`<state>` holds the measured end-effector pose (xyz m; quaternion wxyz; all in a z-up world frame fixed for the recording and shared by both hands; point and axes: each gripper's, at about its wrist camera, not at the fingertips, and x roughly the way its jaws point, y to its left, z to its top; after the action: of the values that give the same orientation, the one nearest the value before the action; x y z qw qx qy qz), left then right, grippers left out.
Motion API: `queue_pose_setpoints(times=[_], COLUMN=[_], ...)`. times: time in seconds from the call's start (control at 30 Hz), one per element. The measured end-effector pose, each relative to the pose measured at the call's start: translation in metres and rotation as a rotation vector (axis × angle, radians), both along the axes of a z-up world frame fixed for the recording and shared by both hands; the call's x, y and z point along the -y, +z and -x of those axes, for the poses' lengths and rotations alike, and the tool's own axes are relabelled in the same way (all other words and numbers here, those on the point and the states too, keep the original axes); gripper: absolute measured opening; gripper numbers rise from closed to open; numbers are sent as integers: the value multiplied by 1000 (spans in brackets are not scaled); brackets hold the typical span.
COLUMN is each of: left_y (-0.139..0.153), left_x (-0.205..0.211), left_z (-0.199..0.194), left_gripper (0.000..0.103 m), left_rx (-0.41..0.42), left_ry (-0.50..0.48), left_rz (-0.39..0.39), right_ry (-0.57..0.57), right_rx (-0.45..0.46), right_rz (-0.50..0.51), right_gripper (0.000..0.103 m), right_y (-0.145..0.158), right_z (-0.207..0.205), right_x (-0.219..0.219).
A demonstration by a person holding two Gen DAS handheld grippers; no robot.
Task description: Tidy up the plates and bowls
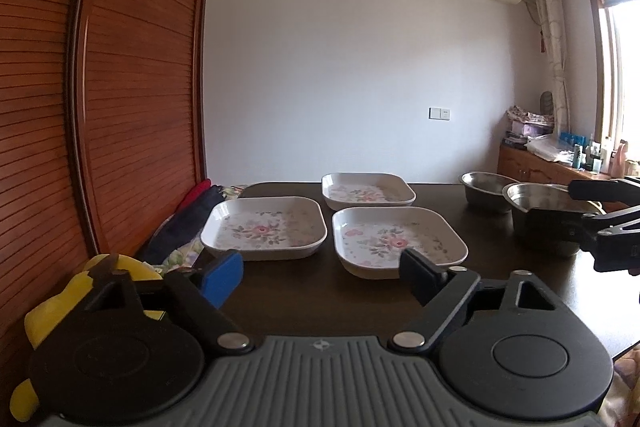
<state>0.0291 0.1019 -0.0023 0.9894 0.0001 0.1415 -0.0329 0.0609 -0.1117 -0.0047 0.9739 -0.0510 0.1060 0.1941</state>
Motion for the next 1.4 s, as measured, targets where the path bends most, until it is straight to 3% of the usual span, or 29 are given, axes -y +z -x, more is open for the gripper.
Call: queue_pose_setpoints(times=[0.13, 0.4, 0.5, 0.57, 0.73, 0.97, 1.2, 1.4], left_y=[1, -5, -8, -10, -11, -11, -16, -17], left_x=[2, 4, 5, 7, 8, 8, 9, 10], left_z=[-9, -37, -50, -61, -82, -102, -106, -108], left_gripper=[101, 91, 84, 71, 64, 63, 63, 63], left_rx=[-3, -47, -77, -101, -145, -197, -225, -250], left_ry=[10, -16, -32, -47, -66, -66, -87, -92], left_rz=[-12, 5, 14, 8, 26, 32, 48, 57], right_ry=[19, 44, 53, 64, 96, 148, 186, 189], right_rx=[-12, -87, -104, -116, -140, -201, -251, -371], right_rz=[14, 19, 30, 39, 75, 137, 234, 244], right_gripper=[88, 79, 77, 75, 67, 49, 49, 49], right_y=[4, -6, -4, 0, 11, 18, 26, 20], right_z=[-10, -35, -48, -58, -88, -132, -169, -205], right_x=[-5, -7, -8, -9, -10, -16, -27, -20])
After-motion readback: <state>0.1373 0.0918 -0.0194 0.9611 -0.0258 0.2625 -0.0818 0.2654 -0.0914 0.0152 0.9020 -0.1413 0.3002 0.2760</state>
